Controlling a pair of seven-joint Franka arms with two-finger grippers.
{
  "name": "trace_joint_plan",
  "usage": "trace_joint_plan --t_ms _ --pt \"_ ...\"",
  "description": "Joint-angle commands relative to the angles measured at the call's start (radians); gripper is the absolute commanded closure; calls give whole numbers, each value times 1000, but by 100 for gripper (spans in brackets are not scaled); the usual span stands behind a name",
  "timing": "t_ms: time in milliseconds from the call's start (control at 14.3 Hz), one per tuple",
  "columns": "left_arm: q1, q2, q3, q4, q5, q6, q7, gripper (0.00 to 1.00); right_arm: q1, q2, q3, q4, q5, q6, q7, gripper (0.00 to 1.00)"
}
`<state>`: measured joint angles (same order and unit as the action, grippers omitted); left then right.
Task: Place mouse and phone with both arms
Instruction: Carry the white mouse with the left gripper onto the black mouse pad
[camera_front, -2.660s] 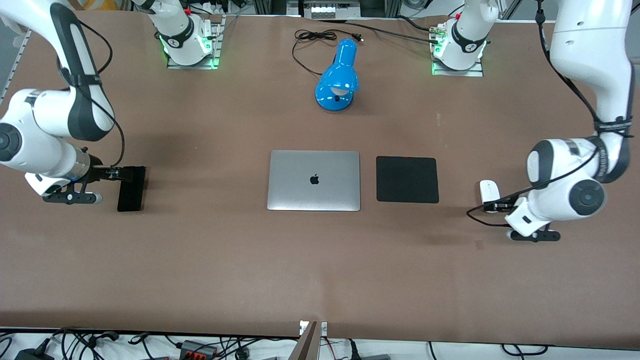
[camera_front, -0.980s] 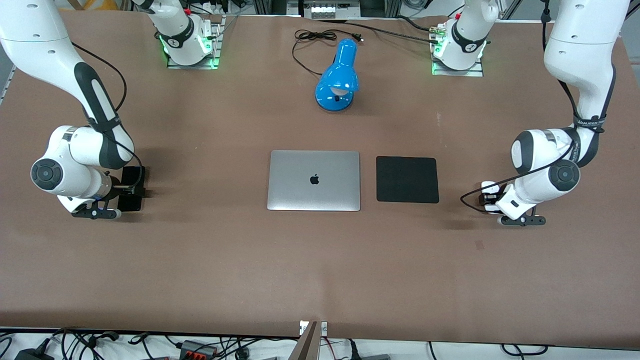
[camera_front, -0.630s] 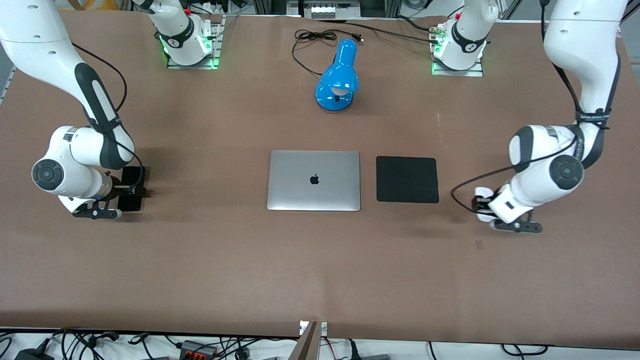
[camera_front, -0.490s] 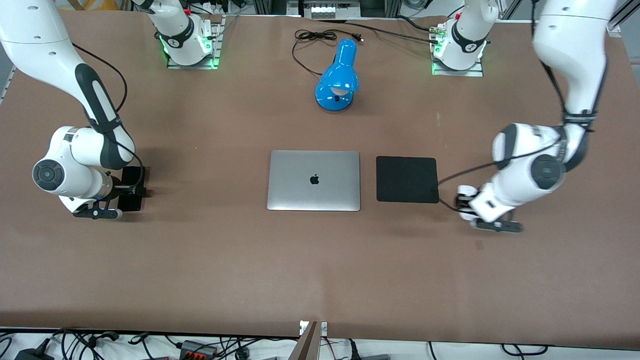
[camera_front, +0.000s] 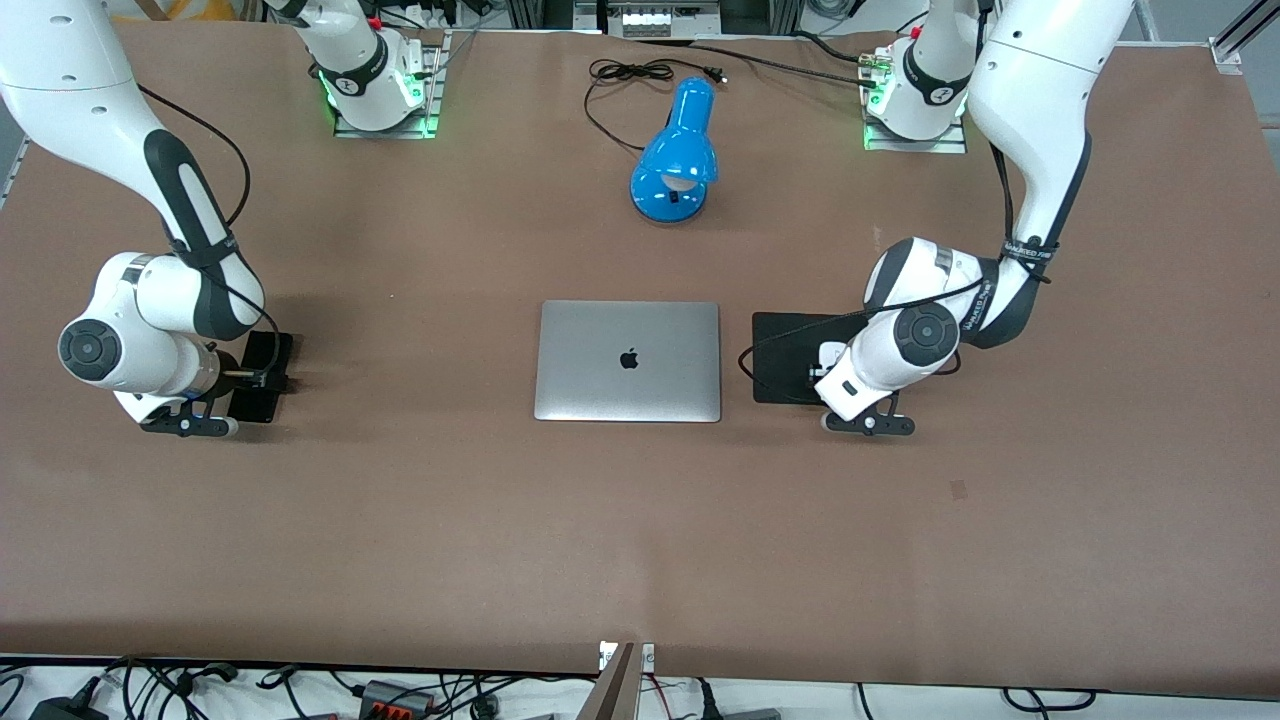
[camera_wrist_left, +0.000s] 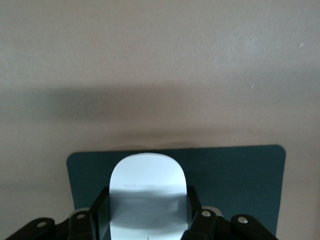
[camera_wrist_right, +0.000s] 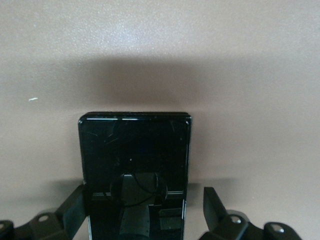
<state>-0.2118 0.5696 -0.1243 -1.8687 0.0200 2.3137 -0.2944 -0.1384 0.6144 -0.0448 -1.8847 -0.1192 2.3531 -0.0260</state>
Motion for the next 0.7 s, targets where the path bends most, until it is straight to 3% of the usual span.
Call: trace_joint_plan --t_ms 0,210,350,490,560,630 --pt "-18 -22 5 -47 4 47 -31 66 -10 15 9 13 9 5 6 0" --pt "-21 -22 5 -75 5 85 -60 63 -10 15 11 13 15 0 6 0" --pt "-29 -16 5 -75 3 85 -66 53 -10 15 13 13 26 -5 6 0" --pt "-28 -10 9 -75 3 85 -65 36 -10 15 13 13 29 -6 9 0" --pt "-26 -10 11 -75 3 85 -69 0 -10 15 13 13 29 -6 24 0" --pt "-26 -11 11 -73 3 85 -84 0 -10 15 13 13 29 -6 35 0"
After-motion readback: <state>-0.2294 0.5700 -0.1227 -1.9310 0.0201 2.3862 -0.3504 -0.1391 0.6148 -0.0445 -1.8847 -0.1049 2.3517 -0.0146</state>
